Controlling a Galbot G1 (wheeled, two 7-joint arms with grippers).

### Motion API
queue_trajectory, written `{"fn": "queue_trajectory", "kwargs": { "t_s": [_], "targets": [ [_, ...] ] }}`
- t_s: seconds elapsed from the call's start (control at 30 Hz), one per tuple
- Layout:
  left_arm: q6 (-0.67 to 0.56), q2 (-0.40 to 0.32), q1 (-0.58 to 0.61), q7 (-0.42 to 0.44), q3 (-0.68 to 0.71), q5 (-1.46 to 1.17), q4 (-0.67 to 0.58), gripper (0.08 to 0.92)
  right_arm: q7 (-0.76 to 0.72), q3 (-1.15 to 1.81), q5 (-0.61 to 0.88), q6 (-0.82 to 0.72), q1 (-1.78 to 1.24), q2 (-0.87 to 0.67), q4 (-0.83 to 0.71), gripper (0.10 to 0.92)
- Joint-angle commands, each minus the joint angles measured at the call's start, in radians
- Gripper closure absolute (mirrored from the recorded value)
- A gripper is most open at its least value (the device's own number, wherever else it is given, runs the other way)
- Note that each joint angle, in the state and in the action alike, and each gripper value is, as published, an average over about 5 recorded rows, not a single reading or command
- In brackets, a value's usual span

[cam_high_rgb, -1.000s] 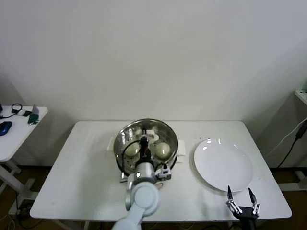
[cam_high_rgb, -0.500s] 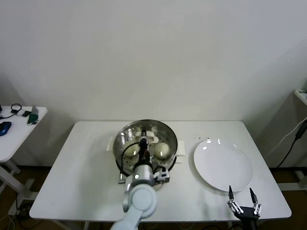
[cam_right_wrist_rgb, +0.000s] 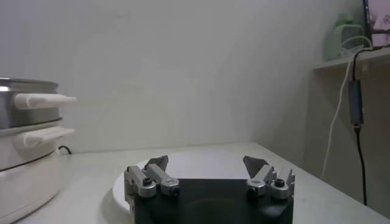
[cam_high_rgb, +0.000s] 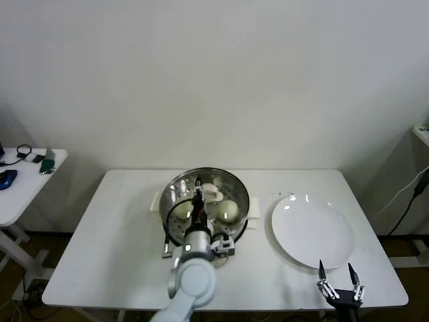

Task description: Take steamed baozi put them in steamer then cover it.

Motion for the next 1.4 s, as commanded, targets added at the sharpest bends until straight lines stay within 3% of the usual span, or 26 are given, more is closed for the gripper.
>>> {"fn": "queue_trajectory", "kwargs": {
  "t_s": [0.03, 0.3, 0.5, 0.77, 1.13, 1.4],
  "targets": [
    [0.015, 0.048, 0.009, 0.039, 0.013, -0.053, -0.081, 0.555, -0.004, -0.002, -0.002, -0.012, 0.003, 0.0, 0.003, 0.203],
    [0.034, 0.138, 0.044, 0.018, 0.019, -0.234, -0.198, 0.321, 0.004, -0.009, -0.003, -0.015, 0.003, -0.001, 0.004, 0.203],
    [-0.002, 0.207, 0.074, -0.067, 0.006, -0.478, -0.284, 0.189, 0.021, -0.017, 0.002, -0.013, 0.002, -0.004, 0.014, 0.203],
    [-0.249, 0.313, 0.212, -0.21, -0.206, -0.991, -0.358, 0.177, 0.035, -0.019, 0.01, -0.054, -0.013, -0.017, 0.077, 0.203],
    [-0.593, 0.224, 0.428, -0.296, -0.713, -1.609, -0.293, 0.177, 0.033, -0.024, -0.008, -0.053, -0.014, -0.005, 0.098, 0.203],
    [-0.77, 0.223, 0.513, -0.328, -0.787, -1.882, -0.107, 0.177, 0.028, -0.03, -0.056, -0.056, -0.005, -0.003, 0.094, 0.203]
  ]
}}
